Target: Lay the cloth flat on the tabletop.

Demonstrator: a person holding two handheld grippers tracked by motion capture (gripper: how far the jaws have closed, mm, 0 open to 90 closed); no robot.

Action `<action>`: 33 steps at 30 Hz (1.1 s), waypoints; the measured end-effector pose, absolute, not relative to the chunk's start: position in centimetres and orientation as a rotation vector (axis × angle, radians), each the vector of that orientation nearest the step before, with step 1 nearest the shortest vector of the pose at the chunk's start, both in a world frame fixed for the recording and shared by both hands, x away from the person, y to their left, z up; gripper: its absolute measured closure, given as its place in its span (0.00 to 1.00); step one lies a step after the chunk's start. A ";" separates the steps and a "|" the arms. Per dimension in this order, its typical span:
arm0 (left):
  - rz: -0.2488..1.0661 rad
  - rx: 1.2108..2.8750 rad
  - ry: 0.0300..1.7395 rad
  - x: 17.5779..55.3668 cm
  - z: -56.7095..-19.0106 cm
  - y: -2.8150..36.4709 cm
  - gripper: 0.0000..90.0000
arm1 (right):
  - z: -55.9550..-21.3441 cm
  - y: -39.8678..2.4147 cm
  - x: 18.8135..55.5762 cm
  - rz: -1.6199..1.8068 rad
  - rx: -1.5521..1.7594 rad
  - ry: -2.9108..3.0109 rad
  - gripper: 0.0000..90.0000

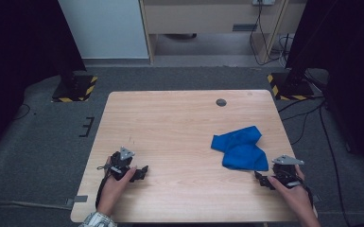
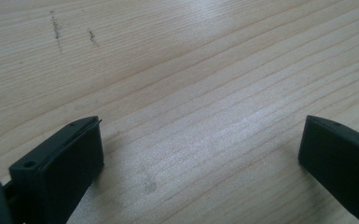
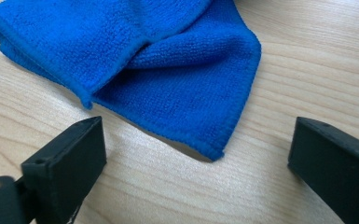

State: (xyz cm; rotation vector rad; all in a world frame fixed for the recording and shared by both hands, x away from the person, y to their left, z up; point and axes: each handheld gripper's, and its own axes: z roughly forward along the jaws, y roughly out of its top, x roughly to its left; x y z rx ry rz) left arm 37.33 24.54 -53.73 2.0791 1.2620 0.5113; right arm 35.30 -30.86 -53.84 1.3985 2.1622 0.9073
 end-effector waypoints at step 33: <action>0.507 2.089 1.250 37.5 -53.7 24.6 0.00 | -51.2 -25.1 41.4 1.049 1.206 2.235 0.14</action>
